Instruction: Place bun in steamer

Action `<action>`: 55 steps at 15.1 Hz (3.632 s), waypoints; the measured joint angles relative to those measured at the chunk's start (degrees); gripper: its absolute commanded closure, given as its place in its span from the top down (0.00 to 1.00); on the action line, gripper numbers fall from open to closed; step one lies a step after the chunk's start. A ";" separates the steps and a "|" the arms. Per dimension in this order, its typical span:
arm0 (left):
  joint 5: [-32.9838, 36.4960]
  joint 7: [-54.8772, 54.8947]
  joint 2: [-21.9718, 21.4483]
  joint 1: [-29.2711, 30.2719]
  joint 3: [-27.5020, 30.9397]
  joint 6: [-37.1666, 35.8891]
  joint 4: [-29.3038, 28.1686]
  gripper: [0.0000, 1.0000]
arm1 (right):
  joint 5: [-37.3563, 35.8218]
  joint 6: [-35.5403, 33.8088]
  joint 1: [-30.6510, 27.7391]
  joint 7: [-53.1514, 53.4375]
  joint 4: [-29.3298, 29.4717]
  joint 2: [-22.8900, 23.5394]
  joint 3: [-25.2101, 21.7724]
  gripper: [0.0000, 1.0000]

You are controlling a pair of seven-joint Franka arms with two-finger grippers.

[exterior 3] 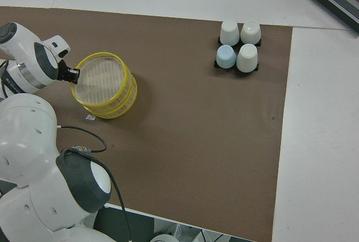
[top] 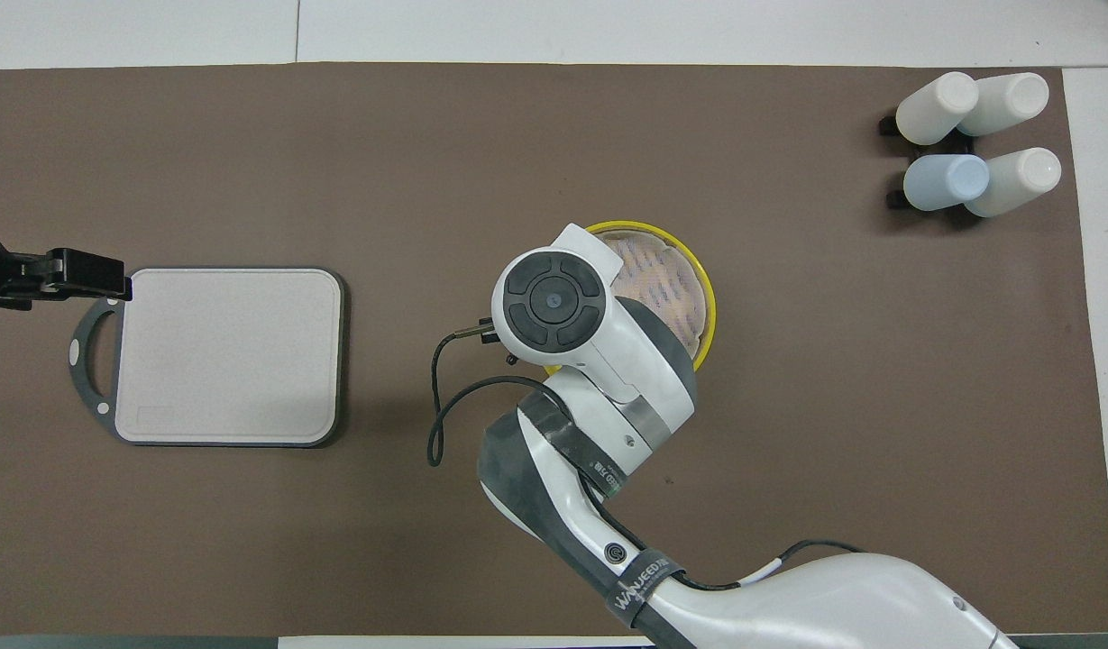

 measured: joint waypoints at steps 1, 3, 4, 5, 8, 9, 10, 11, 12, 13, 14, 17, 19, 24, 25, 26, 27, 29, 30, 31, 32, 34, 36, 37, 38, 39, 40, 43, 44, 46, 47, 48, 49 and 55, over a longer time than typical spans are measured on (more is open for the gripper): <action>0.10 0.03 0.00 0.00 -0.01 0.00 0.02 1.00 | 0.00 0.00 0.00 0.00 -0.17 -0.13 0.00 0.11; 0.16 0.13 0.00 0.00 -0.02 0.00 0.03 1.00 | 0.01 0.00 0.00 0.03 -0.57 -0.40 0.02 0.11; 0.16 0.26 0.00 0.00 -0.03 0.00 0.04 1.00 | 0.01 0.01 0.01 0.09 -0.70 -0.46 0.05 0.11; 0.16 0.34 0.00 0.00 -0.04 0.00 0.04 1.00 | 0.01 0.12 0.01 0.39 -0.80 -0.47 0.07 0.11; 0.17 0.40 0.00 0.00 -0.04 0.00 0.04 1.00 | 0.01 1.65 0.01 1.62 -1.22 -0.47 0.07 0.11; 0.17 0.41 0.00 0.00 -0.05 0.00 0.04 1.00 | 0.01 2.30 0.00 1.69 -1.39 -0.47 0.06 0.14; 0.17 0.44 0.00 0.00 -0.07 0.00 0.04 1.00 | 0.01 2.90 0.00 1.77 -1.57 -0.48 0.06 0.30; 0.17 0.45 0.00 0.00 -0.10 0.00 0.04 1.00 | 0.01 3.43 0.00 1.81 -1.77 -0.48 0.06 0.58; 0.17 0.46 0.00 0.00 -0.14 0.00 0.04 1.00 | 0.01 3.65 0.00 1.84 -1.92 -0.48 0.05 0.61; 0.17 0.46 0.00 -0.01 -0.18 -0.01 0.04 1.00 | 0.01 3.71 0.00 1.86 -1.97 -0.48 0.05 0.65; 0.17 0.46 0.00 -0.01 -0.19 -0.01 0.04 1.00 | 0.01 3.71 -0.01 1.88 -1.97 -0.50 0.05 0.75; 0.17 0.50 0.00 -0.01 -0.20 -0.01 0.04 1.00 | 0.02 2.98 -0.03 1.94 -1.97 -0.65 0.03 0.92; 0.17 0.52 0.00 -0.01 -0.20 -0.01 0.04 1.00 | 0.02 1.63 -0.34 1.99 -1.93 -1.44 -0.16 1.00; 0.17 0.55 0.00 -0.01 -0.20 -0.01 0.04 1.00 | 0.02 -3.29 -5.43 2.00 -1.46 -5.61 -0.26 1.00; 0.17 0.55 0.00 -0.01 -0.20 -0.01 0.04 1.00 | 0.02 -4.89 -6.76 2.00 -1.39 -6.54 -0.27 1.00; 0.17 0.55 0.00 -0.01 -0.20 -0.01 0.04 1.00 | 0.02 -6.73 -8.19 1.83 -1.33 -7.51 -0.28 1.00; 0.17 0.55 0.00 -0.01 -0.20 -0.01 0.04 1.00 | 0.02 -8.82 -9.86 1.15 -1.26 -8.62 -0.30 1.00; 0.17 0.55 0.00 -0.01 -0.20 -0.01 0.04 1.00 | 0.48 -12.97 -13.97 -2.16 -1.14 -10.92 -0.34 1.00; 0.17 0.56 0.00 -0.01 -0.20 -0.01 0.04 1.00 | 1.57 -15.04 -16.29 -4.85 -1.08 -12.24 -0.41 1.00; 0.17 0.56 0.00 -0.01 -0.20 -0.01 0.04 1.00 | 2.46 -17.35 -18.74 -7.43 -1.02 -13.67 -0.47 1.00; 0.17 0.56 0.00 -0.01 -0.20 -0.01 0.04 1.00 | 3.19 -19.80 -21.28 -9.87 -0.97 -15.18 -0.51 1.00; 0.17 0.57 0.00 -0.01 -0.23 -0.01 0.04 1.00 | 3.91 -24.82 -26.07 -14.85 -0.92 -18.26 -0.63 1.00; 0.17 0.56 0.00 -0.02 -0.29 -0.01 0.04 1.00 | 4.59 -29.06 -30.49 -20.40 -0.93 -21.06 -0.71 1.00; 0.17 0.56 0.00 -0.03 -0.30 -0.01 0.04 1.00 | 5.16 -30.72 -32.50 -22.68 -0.93 -22.30 -0.74 1.00; 0.17 0.57 0.00 -0.03 -0.30 -0.01 0.04 1.00 | 5.70 -32.33 -34.22 -24.13 -0.95 -23.40 -0.78 1.00; 0.17 0.57 0.00 -0.03 -0.30 -0.01 0.04 1.00 | 5.89 -33.84 -35.61 -25.10 -0.97 -24.46 -0.79 1.00; 0.17 0.56 0.00 -0.02 -0.30 -0.01 0.04 1.00 | 5.97 -35.04 -36.47 -26.15 -1.01 -25.39 -0.84 1.00; 0.17 0.57 0.00 -0.03 -0.30 -0.01 0.04 1.00 | 6.01 -37.17 -36.36 -27.41 -1.45 -27.72 -1.88 1.00; 0.17 0.57 0.00 -0.02 -0.31 -0.01 0.04 1.00 | 6.01 -37.24 -35.55 -27.42 -1.72 -28.17 -2.95 1.00; 0.17 0.57 0.00 -0.03 -0.30 -0.01 0.04 1.00 | 6.02 -37.22 -32.35 -27.58 -2.31 -28.61 -6.99 1.00; 0.17 0.57 0.00 -0.02 -0.31 -0.01 0.04 1.00 | 6.02 -36.89 -31.36 -28.15 -2.64 -28.64 -8.48 1.00; 0.17 0.57 0.00 -0.03 -0.31 -0.01 0.04 1.00 | 6.02 -35.96 -30.93 -28.77 -2.88 -28.62 -9.25 1.00; 0.17 0.57 0.00 -0.03 -0.31 -0.01 0.04 1.00 | 6.02 -35.04 -30.72 -29.07 -2.99 -28.55 -9.61 1.00; 0.17 0.57 0.00 -0.03 -0.32 -0.01 0.04 1.00 | 5.82 -34.40 -30.66 -30.43 -3.01 -28.09 -10.04 1.00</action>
